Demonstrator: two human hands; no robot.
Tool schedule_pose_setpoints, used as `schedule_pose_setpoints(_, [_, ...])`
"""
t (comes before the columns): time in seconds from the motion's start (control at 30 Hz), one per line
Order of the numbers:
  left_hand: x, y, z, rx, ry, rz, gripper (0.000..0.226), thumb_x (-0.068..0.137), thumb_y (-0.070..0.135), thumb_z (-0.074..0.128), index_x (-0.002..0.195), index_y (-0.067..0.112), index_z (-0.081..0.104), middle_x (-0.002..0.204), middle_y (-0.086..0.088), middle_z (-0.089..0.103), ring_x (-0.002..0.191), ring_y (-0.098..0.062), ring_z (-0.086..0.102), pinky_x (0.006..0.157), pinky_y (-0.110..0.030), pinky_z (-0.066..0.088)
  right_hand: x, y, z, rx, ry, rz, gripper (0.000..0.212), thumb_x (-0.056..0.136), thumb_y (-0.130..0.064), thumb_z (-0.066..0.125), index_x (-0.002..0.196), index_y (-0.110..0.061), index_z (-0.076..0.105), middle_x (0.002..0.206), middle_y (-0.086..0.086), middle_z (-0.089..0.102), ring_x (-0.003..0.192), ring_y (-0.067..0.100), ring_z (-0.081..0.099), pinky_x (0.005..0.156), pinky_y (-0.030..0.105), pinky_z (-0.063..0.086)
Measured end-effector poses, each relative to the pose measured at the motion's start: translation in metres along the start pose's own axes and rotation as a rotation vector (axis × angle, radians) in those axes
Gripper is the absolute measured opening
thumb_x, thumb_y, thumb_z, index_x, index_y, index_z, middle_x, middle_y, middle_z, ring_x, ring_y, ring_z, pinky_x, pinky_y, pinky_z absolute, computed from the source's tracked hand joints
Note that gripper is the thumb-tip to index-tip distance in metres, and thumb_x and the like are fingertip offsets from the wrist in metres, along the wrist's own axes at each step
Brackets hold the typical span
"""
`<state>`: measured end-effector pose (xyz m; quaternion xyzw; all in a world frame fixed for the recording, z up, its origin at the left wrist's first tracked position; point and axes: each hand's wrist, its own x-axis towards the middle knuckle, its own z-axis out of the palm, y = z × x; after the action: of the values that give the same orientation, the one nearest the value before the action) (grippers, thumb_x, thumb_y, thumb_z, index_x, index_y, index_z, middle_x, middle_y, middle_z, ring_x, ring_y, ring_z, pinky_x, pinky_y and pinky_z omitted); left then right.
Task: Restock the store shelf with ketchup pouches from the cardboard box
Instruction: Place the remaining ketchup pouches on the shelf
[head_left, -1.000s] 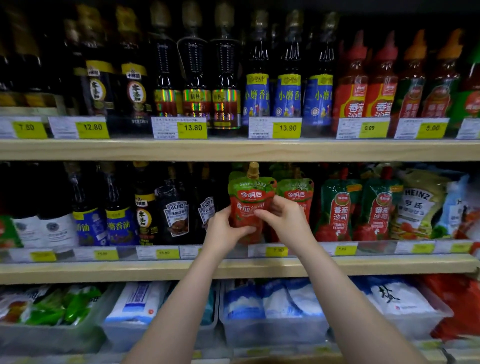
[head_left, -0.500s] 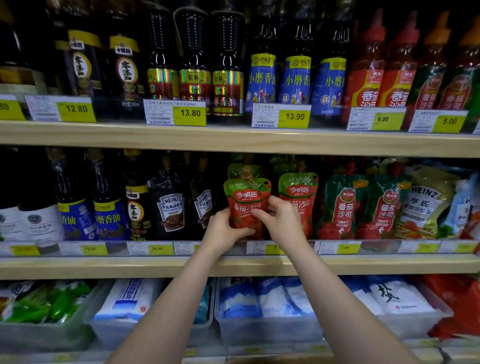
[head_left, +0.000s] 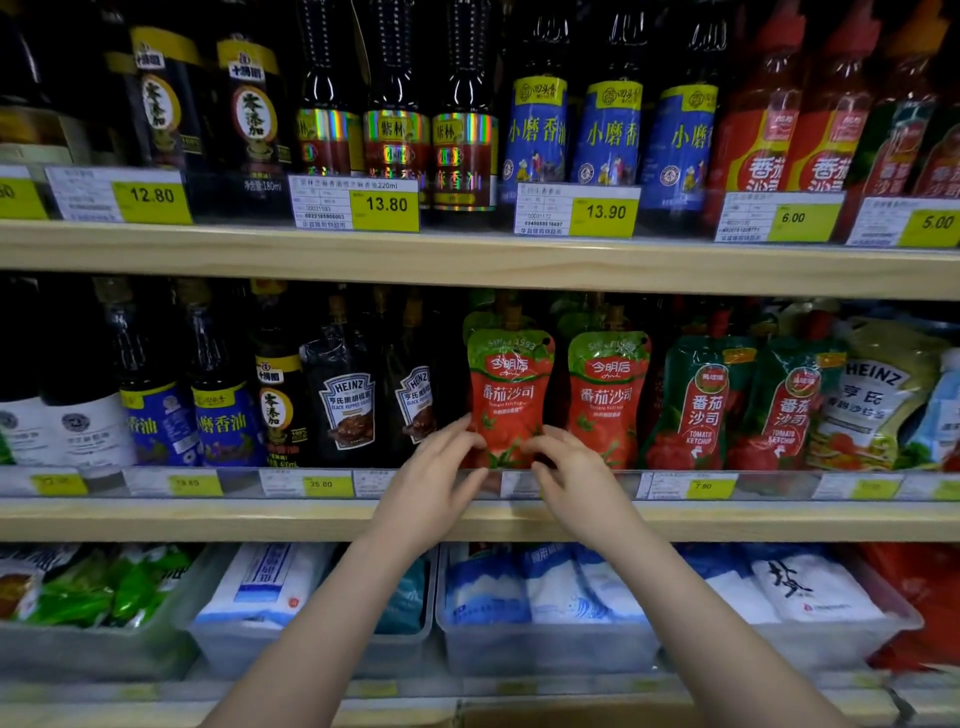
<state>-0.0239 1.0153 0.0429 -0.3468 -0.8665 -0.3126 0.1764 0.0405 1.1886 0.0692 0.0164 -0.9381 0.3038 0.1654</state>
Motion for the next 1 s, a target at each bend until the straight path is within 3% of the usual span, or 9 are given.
schedule_pose_setpoints(0.07, [0.002,0.000,-0.001,0.041,-0.004,0.017,0.033,0.093,0.030,0.053,0.123,0.019,0.054,0.149,0.000,0.034,0.134,-0.014,0.034,0.107,-0.027,0.029,0.002,-0.002,0.002,-0.063,-0.038,0.021,0.037,0.094,-0.009,0.042,0.129,-0.016,0.053,0.148,0.010,0.033,0.136,0.026,0.034,0.112,0.034,0.028])
schedule_pose_setpoints(0.13, [0.006,0.000,-0.001,0.066,-0.026,0.016,0.035,0.094,0.030,0.051,0.127,0.018,0.053,0.151,-0.001,0.032,0.134,-0.016,0.033,0.107,-0.028,0.031,0.007,-0.007,0.004,-0.100,-0.050,0.027,0.039,0.095,-0.009,0.040,0.131,-0.016,0.052,0.151,0.013,0.027,0.136,0.028,0.033,0.112,0.033,0.026])
schedule_pose_setpoints(0.37, [0.011,-0.004,-0.002,0.083,-0.060,0.025,0.033,0.095,0.026,0.050,0.126,0.015,0.053,0.153,-0.005,0.027,0.134,-0.021,0.036,0.105,-0.032,0.036,0.012,-0.011,0.007,-0.089,-0.049,0.042,0.043,0.091,-0.007,0.043,0.132,-0.018,0.051,0.150,0.012,0.025,0.132,0.029,0.036,0.110,0.033,0.032])
schedule_pose_setpoints(0.43, [0.001,-0.011,-0.007,0.118,-0.047,0.057,0.036,0.095,0.028,0.049,0.129,0.016,0.052,0.148,-0.004,0.036,0.132,-0.019,0.038,0.104,-0.034,0.040,0.009,-0.011,0.004,-0.122,0.004,-0.009,0.043,0.090,-0.008,0.046,0.131,-0.020,0.051,0.142,0.010,0.031,0.126,0.027,0.040,0.105,0.035,0.039])
schedule_pose_setpoints(0.53, [-0.016,-0.024,-0.017,0.244,0.054,0.166,0.034,0.092,0.028,0.046,0.121,0.016,0.057,0.123,0.000,0.057,0.111,-0.015,0.053,0.083,-0.034,0.054,0.011,-0.017,0.004,-0.156,-0.030,-0.127,0.043,0.089,-0.007,0.045,0.128,-0.023,0.052,0.120,0.006,0.042,0.110,0.021,0.046,0.094,0.028,0.041])
schedule_pose_setpoints(0.63, [-0.022,-0.035,-0.022,0.282,0.066,0.196,0.034,0.092,0.030,0.042,0.118,0.015,0.057,0.108,0.001,0.060,0.096,-0.015,0.057,0.069,-0.033,0.056,0.021,-0.023,0.012,-0.140,-0.155,-0.116,0.048,0.090,-0.008,0.040,0.135,-0.024,0.045,0.118,0.006,0.044,0.109,0.022,0.048,0.095,0.031,0.041])
schedule_pose_setpoints(0.73, [-0.023,-0.040,-0.022,0.377,0.111,0.232,0.033,0.091,0.029,0.043,0.115,0.013,0.059,0.109,-0.004,0.061,0.100,-0.020,0.056,0.078,-0.038,0.053,0.029,-0.024,0.018,-0.139,-0.206,-0.061,0.049,0.092,-0.010,0.037,0.139,-0.021,0.039,0.126,0.006,0.044,0.118,0.024,0.046,0.103,0.032,0.037])
schedule_pose_setpoints(0.87, [-0.028,-0.055,-0.018,0.567,0.128,0.273,0.034,0.090,0.032,0.044,0.115,0.015,0.060,0.127,-0.009,0.056,0.120,-0.022,0.043,0.105,-0.041,0.031,0.035,-0.024,0.019,-0.143,-0.206,-0.048,0.047,0.093,-0.012,0.035,0.139,-0.018,0.040,0.131,0.009,0.044,0.122,0.024,0.044,0.104,0.031,0.035])
schedule_pose_setpoints(1.0, [-0.034,-0.064,-0.013,0.606,0.056,0.233,0.043,0.093,0.035,0.037,0.126,0.015,0.055,0.140,-0.010,0.047,0.132,-0.022,0.034,0.110,-0.039,0.024,0.043,-0.020,0.024,-0.159,-0.213,-0.037,0.046,0.093,-0.012,0.035,0.138,-0.016,0.042,0.131,0.010,0.045,0.121,0.026,0.045,0.102,0.030,0.035])
